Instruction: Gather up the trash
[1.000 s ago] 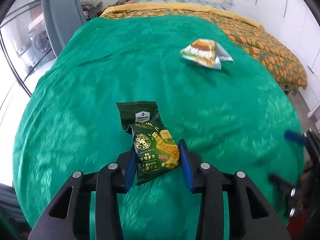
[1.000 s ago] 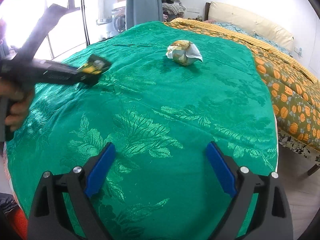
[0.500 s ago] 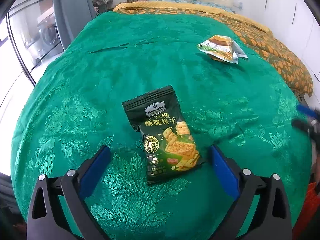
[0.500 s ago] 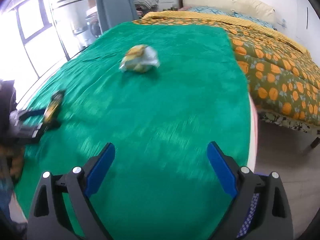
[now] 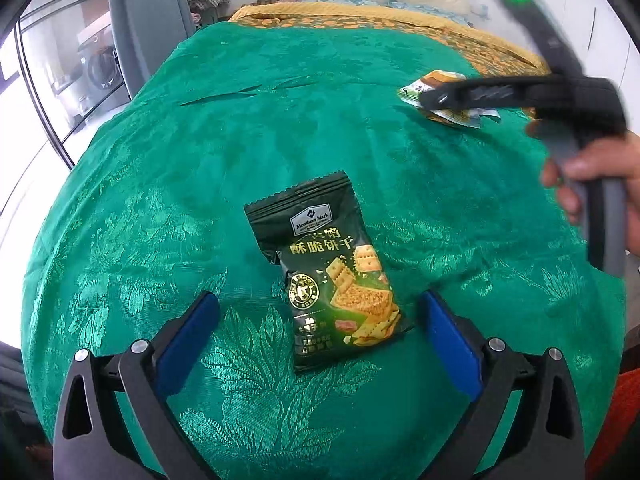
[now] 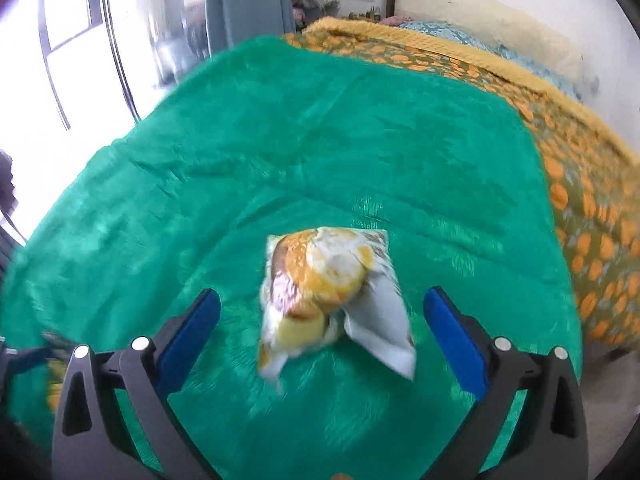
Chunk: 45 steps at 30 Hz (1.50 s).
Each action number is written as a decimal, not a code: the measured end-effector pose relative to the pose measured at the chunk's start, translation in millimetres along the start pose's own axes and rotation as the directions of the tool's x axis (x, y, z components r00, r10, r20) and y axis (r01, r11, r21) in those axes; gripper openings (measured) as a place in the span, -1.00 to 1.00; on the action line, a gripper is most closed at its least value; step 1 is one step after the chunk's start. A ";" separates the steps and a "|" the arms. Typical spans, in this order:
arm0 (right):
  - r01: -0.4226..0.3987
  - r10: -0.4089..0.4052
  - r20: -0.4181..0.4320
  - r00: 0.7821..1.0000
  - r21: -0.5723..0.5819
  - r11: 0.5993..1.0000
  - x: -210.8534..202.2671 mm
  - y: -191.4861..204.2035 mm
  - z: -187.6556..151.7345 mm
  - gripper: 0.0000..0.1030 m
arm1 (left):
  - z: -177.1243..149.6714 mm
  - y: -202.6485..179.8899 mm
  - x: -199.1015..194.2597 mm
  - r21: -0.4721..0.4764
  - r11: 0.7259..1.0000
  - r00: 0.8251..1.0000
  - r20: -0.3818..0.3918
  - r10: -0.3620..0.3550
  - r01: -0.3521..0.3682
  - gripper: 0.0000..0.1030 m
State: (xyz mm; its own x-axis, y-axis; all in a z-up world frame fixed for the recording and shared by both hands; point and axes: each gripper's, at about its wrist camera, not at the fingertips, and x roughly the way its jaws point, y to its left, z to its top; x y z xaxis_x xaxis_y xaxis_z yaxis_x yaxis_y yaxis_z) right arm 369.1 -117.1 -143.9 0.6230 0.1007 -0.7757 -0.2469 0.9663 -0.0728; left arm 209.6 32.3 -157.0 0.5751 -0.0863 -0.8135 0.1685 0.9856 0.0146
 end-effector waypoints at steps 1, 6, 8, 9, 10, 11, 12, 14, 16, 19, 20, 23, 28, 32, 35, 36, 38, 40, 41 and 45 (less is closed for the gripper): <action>0.025 -0.025 -0.011 1.000 -0.005 1.000 4.8 1.8 0.7 0.90 | 0.0 0.1 0.1 0.000 1.000 1.000 0.000 0.000 0.000 0.91; -0.020 0.020 0.017 1.000 0.026 0.999 -3.0 -3.1 -6.4 0.06 | 0.1 0.3 0.1 0.000 1.000 1.000 0.000 -0.001 0.001 0.91; -0.009 0.009 0.027 1.000 0.012 1.000 -10.7 -4.3 -14.2 0.05 | 0.1 0.5 0.2 0.000 1.000 1.000 0.001 -0.001 0.001 0.91; -0.016 0.015 0.036 0.999 0.018 1.000 -17.9 -8.8 -22.3 0.05 | 0.2 0.6 0.2 0.001 1.000 1.000 0.001 -0.001 0.001 0.91; -0.024 0.023 0.042 0.999 0.026 0.999 -23.0 -11.2 -27.2 0.04 | 0.2 0.6 0.2 0.001 1.000 1.000 0.001 -0.001 0.001 0.91; -0.035 0.034 0.051 0.998 0.033 0.999 -30.1 -14.8 -34.7 0.04 | 0.2 0.6 0.2 0.001 1.000 1.000 0.001 -0.001 0.001 0.91; -0.042 0.040 0.057 0.998 0.036 0.998 -35.2 -16.8 -39.5 0.04 | 0.2 0.6 0.3 0.001 1.000 1.000 0.001 0.000 0.000 0.91; -0.058 0.055 0.068 0.996 0.040 0.998 -50.2 -19.7 -55.2 0.05 | 0.2 0.7 0.2 0.001 1.000 1.000 0.001 -0.001 0.001 0.91; -0.071 0.068 0.085 0.994 0.035 0.997 -68.4 -18.7 -74.6 0.05 | 0.3 0.8 0.2 0.001 1.000 1.000 0.001 -0.001 0.001 0.91; -0.066 0.065 0.105 0.992 0.007 0.998 -92.3 -11.1 -100.8 0.05 | 0.3 0.9 0.2 0.001 1.000 1.000 0.001 -0.001 0.001 0.91; -0.066 0.066 0.109 0.992 0.002 0.998 -99.1 -8.6 -109.1 0.05 | 0.3 0.9 0.2 0.001 1.000 1.000 0.001 -0.001 0.001 0.91; -0.042 0.042 0.107 0.993 0.000 0.999 -114.6 -1.5 -135.7 0.05 | 0.3 0.9 0.3 0.001 1.000 1.000 0.001 -0.001 0.001 0.91; -0.008 0.006 0.115 0.993 0.018 1.000 -129.2 7.5 -172.0 0.10 | 0.4 0.9 0.2 0.001 1.000 1.000 0.001 -0.002 0.002 0.91; -0.015 0.010 0.130 0.991 0.038 0.999 -135.5 9.7 -186.9 0.31 | 0.3 1.1 -0.1 -0.001 1.000 1.000 0.001 -0.005 0.005 0.91; -0.023 0.016 0.121 0.992 0.060 0.998 -134.5 10.3 -200.0 0.55 | -0.3 1.2 -0.9 -0.002 1.000 1.000 0.002 -0.004 0.004 0.91; -0.031 0.022 0.115 0.993 0.071 0.997 -132.9 10.4 -203.6 0.58 | -0.3 1.1 -1.0 -0.002 1.000 1.000 0.002 -0.005 0.005 0.91; -0.041 0.032 0.103 0.994 0.093 0.995 -130.0 11.3 -209.6 0.69 | -1.6 1.4 -2.2 -0.004 1.000 1.000 0.002 -0.005 0.005 0.91; -0.036 0.024 0.116 0.993 0.101 0.994 -132.6 13.1 -214.7 0.73 | -3.0 1.2 -3.3 -0.005 1.000 1.000 0.002 -0.001 0.001 0.91; -0.037 0.024 0.115 0.993 0.106 0.994 -133.8 13.5 -215.8 0.74 | -3.6 1.7 -3.7 -0.005 1.000 1.000 0.001 -0.001 0.001 0.91; -0.063 0.050 0.117 0.992 0.111 0.992 -141.1 10.3 -223.1 0.78 | -8.7 6.2 -8.6 -0.009 1.000 1.000 -0.003 -0.006 0.006 0.91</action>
State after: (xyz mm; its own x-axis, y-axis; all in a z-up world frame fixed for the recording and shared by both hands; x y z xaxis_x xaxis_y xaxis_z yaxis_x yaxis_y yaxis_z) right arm 113.1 -174.2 -175.0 0.6921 0.1762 -0.6999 -0.2019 0.9783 0.0467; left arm 198.8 40.4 -154.9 0.5720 -0.0916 -0.8151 0.1650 0.9863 0.0050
